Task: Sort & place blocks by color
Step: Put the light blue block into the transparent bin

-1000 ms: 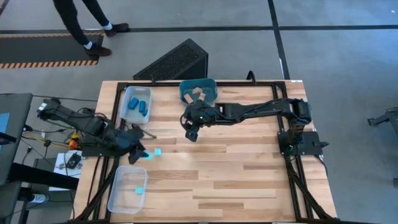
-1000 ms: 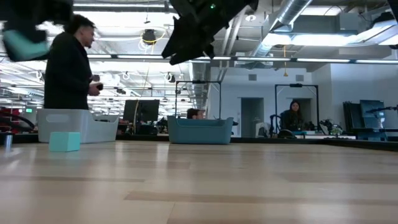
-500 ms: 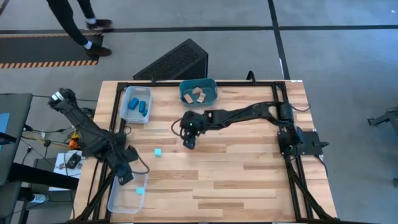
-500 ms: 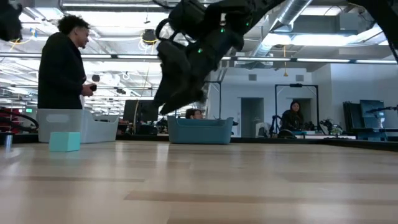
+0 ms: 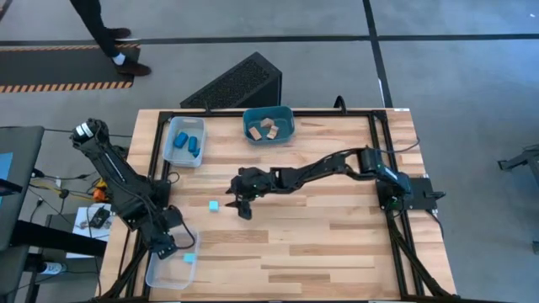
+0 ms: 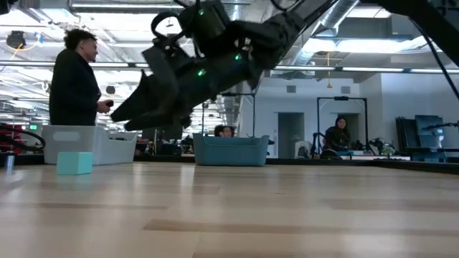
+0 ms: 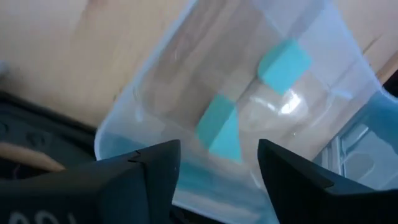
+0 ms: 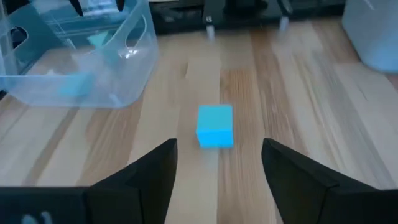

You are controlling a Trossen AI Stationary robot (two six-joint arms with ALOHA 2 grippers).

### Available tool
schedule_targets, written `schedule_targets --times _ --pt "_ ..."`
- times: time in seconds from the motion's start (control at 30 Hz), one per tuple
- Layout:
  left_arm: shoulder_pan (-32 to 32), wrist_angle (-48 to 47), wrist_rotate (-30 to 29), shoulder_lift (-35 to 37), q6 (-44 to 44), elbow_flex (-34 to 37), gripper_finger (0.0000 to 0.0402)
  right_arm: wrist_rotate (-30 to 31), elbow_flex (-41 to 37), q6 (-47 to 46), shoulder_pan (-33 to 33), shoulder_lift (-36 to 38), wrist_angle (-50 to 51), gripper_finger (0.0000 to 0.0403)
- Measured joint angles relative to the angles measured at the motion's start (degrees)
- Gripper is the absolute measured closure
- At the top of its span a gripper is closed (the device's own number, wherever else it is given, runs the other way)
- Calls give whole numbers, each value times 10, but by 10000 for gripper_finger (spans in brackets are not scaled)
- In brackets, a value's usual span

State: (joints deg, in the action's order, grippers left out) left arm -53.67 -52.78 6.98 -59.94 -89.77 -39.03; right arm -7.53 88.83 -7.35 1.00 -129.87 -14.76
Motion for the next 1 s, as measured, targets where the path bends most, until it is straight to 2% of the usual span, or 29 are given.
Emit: schedule_targets --times 0.13,0.33,0.43,0.67,0.83,0.93,1.0 --pt "1 0 36 0 -10 0 195 1 31 41 5 -40 -12 124" --pt "1 27 45 0 -29 0 194 2 106 122 18 -107 -4 88" --pt "1 41 47 0 -29 0 194 7 139 121 23 -131 0 73" --pt "1 39 46 0 -12 0 193 60 201 119 20 -176 29 52" --pt "1 34 43 0 10 0 193 57 205 126 15 -177 34 57" --pt "8 33 22 0 28 0 193 38 205 137 11 -177 36 83" --pt "20 38 -12 7 45 0 193 10 205 137 10 -177 35 107"
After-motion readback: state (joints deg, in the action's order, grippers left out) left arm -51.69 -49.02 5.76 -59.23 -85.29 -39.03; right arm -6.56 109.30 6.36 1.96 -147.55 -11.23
